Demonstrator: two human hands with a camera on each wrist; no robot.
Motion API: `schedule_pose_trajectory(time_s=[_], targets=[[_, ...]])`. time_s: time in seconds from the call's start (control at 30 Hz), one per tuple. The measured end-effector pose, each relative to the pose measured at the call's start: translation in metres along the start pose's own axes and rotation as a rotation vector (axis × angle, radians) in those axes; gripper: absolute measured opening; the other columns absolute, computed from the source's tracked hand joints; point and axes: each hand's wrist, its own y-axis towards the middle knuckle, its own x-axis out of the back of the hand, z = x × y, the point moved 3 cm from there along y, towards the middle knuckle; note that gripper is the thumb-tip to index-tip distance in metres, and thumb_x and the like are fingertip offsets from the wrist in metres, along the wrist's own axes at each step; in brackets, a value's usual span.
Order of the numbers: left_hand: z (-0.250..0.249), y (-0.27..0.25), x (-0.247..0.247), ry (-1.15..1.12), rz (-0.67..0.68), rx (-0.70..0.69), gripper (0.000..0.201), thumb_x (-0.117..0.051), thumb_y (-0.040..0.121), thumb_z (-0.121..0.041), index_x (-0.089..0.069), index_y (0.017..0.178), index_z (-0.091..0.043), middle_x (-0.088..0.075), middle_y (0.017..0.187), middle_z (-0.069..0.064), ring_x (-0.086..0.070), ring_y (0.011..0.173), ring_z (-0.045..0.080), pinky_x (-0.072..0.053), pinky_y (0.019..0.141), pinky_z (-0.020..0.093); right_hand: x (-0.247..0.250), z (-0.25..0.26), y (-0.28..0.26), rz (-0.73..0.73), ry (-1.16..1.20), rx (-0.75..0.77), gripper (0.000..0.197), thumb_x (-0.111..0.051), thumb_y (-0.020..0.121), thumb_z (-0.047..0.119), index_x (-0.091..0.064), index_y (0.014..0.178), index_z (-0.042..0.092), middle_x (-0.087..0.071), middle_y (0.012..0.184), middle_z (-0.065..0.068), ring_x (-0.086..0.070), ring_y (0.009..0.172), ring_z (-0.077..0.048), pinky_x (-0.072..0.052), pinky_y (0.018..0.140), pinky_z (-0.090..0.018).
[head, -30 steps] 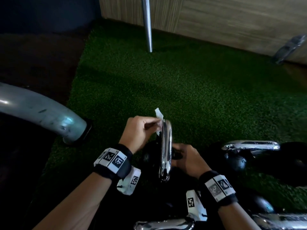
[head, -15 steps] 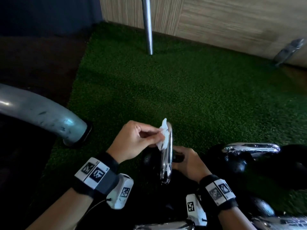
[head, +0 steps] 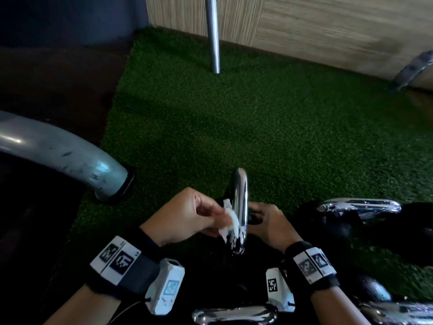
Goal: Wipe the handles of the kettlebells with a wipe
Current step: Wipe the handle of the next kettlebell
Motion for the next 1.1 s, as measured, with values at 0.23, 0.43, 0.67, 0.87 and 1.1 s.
schedule_pose_trajectory(time_s=[0.23,0.43,0.67,0.87,1.1], targets=[[0.001,-0.018,-0.006,0.351,0.061,-0.127,0.018,-0.085,0.08,-0.034,-0.084,0.095,-0.024,-0.079,0.093,-0.016,-0.074,0.09,0.001,-0.056,0.086,0.021,-0.004,-0.008,0.001,-0.019,0.066,0.011,0.091,-0.092,0.049,0.069,-0.068,0.13,0.037,-0.074,0.123,0.009,-0.069,0.116,-0.009,-0.055,0.105,-0.044],[0.035,-0.017,-0.014,0.49,0.024,-0.199,0.019,-0.084,0.082,-0.028,-0.082,0.101,-0.024,-0.071,0.088,-0.03,-0.07,0.089,-0.009,-0.048,0.083,0.008,-0.003,-0.006,0.001,-0.025,0.097,0.033,0.103,-0.092,0.04,0.071,-0.069,0.131,0.027,-0.076,0.12,0.006,-0.071,0.112,-0.011,-0.055,0.103,-0.045],[0.038,-0.011,-0.002,0.418,-0.05,-0.194,0.022,-0.084,0.08,-0.029,-0.082,0.102,-0.029,-0.075,0.093,-0.027,-0.07,0.092,-0.008,-0.048,0.086,0.01,0.016,0.018,-0.013,-0.086,-0.176,0.003,0.077,-0.093,0.066,0.042,-0.062,0.136,0.041,-0.071,0.121,0.013,-0.071,0.1,-0.004,-0.058,0.093,-0.027],[0.006,-0.016,0.024,0.179,-0.187,-0.315,0.019,-0.081,0.076,-0.022,-0.083,0.095,-0.024,-0.079,0.097,-0.009,-0.075,0.091,0.009,-0.055,0.082,0.018,0.051,0.093,-0.059,-0.412,-0.019,0.331,0.043,-0.087,0.078,0.014,-0.077,0.116,0.034,-0.076,0.103,0.012,-0.072,0.078,-0.005,-0.055,0.073,-0.011],[-0.025,-0.023,0.021,-0.025,-0.166,-0.397,0.02,-0.081,0.071,-0.008,-0.082,0.091,-0.007,-0.079,0.095,0.008,-0.076,0.087,0.019,-0.059,0.079,0.024,0.019,0.144,-0.075,-0.041,-0.016,0.511,0.058,-0.09,0.071,0.028,-0.073,0.126,0.024,-0.072,0.123,0.014,-0.073,0.105,-0.016,-0.061,0.091,-0.032]])
